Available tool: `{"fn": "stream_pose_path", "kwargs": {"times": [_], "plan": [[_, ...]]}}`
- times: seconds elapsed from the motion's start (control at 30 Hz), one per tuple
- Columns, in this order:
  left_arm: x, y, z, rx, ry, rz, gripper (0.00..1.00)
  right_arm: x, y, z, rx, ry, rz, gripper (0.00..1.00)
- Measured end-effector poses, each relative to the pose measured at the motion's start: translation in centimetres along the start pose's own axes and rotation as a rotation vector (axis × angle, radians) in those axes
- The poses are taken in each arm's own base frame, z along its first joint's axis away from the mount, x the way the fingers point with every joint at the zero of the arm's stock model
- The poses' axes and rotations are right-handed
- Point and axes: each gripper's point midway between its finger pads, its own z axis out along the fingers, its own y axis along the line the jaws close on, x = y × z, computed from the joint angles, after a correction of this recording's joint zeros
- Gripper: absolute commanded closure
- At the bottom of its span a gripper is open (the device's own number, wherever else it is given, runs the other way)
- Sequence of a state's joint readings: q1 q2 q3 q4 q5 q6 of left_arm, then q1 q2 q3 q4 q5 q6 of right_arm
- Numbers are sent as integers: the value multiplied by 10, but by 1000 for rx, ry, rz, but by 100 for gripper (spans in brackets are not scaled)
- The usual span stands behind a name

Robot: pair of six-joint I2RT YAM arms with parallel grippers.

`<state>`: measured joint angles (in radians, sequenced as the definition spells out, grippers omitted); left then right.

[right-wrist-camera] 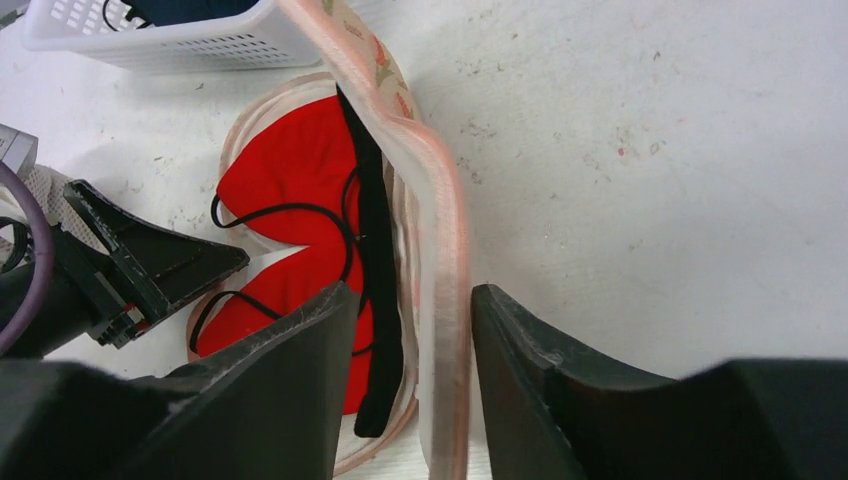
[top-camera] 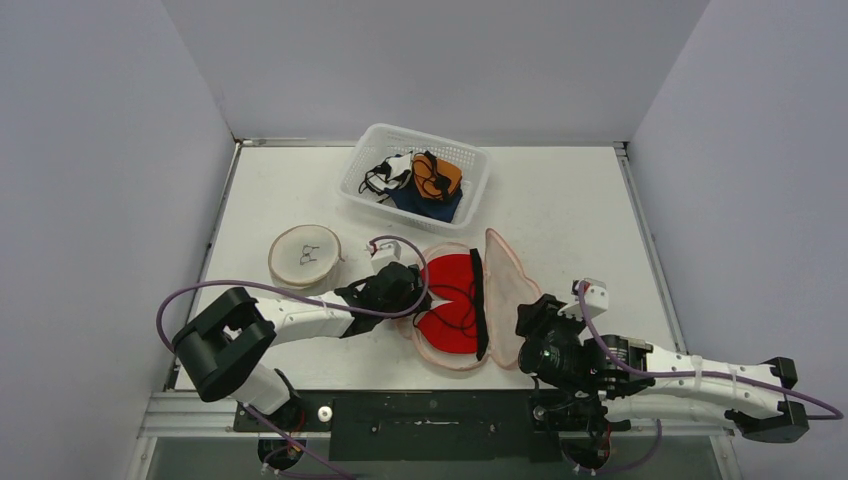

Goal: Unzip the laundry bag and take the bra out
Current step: Open the laundry bag at the center of the board.

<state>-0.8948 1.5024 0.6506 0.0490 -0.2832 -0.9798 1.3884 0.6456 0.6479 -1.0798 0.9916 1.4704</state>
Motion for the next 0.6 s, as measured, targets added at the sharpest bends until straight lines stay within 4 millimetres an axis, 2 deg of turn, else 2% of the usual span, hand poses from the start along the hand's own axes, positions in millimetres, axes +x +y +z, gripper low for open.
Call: {"fn": "stream_pose_path", "kwargs": {"times": [0.07,0.17,0.23,0.33,0.47,0.6], "plan": [[0,0,0,-1,-1,-3,30,-2,0,-1,-7,-1,13,35],[0,0,0,-1,-2,-5,30,-1,1,-1,-7,1,-13,27],[0,0,0,0,-5,-8,30,-4,5,-2,-10,4,-42,25],[0,1,0,3,-8,-13,30,-15,24,-7,-36,6,-88,21],[0,2,-2,6,-10,-18,30,-39,60,-16,-78,-9,-128,19],[0,3,-3,7,-9,-23,30,-57,80,-18,-68,-48,-170,19]]}}
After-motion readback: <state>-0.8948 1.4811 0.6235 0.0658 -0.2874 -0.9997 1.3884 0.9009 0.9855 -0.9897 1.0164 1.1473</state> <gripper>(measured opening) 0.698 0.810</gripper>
